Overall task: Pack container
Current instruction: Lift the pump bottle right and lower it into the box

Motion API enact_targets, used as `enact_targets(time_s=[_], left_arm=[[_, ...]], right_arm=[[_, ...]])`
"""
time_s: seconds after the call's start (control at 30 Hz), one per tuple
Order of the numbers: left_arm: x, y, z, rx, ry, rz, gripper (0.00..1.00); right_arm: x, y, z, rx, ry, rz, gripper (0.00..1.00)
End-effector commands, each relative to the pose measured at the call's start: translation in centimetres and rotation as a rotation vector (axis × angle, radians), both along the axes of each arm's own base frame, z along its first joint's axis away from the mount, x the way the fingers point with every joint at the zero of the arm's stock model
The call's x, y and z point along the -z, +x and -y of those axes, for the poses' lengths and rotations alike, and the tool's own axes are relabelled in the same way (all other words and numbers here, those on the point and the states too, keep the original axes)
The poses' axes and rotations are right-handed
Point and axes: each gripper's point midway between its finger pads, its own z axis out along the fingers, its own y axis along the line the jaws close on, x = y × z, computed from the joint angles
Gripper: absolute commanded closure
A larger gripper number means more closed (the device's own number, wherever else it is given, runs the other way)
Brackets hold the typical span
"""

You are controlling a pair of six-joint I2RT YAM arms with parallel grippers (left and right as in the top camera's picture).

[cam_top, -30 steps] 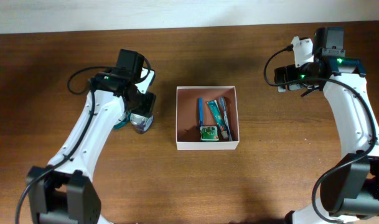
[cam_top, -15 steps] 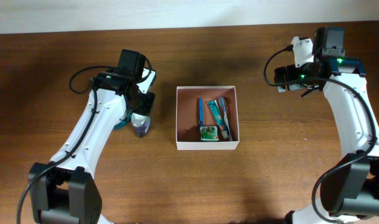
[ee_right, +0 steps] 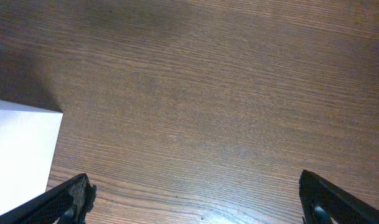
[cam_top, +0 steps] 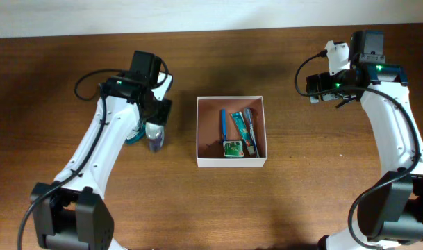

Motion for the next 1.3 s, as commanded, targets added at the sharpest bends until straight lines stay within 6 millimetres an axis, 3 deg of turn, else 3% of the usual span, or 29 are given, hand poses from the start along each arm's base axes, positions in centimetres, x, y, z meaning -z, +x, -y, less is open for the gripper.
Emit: enact_targets(time_s=[0.0, 0.3, 0.67, 1.07, 1.27], left_arm=[[-3.3, 1.9, 1.5, 0.026, -0.075, 0.085, 0.7], [-7.7, 3.0, 4.6, 0.098, -0.234, 0.162, 0.7], [-13.9, 3.9, 5.9, 0.106, -0.298, 0.311, 0.72], [-15.9, 2.3, 13.0, 0.424, -0.261, 0.432, 0.72], [-16.3, 1.9, 14.8, 0.495, -0.26, 0.462, 0.72]], right_arm=[[-0.2, 0.3, 0.3, 0.016, 0.003, 0.007, 0.02], [-0.2, 0.3, 0.3, 0.016, 0.003, 0.007, 0.02], [-0.2, 0.3, 0.3, 0.016, 0.003, 0.007, 0.02], [-0.2, 0.3, 0.3, 0.016, 0.003, 0.007, 0.02], [-0.2, 0.3, 0.3, 0.016, 0.003, 0.007, 0.02]])
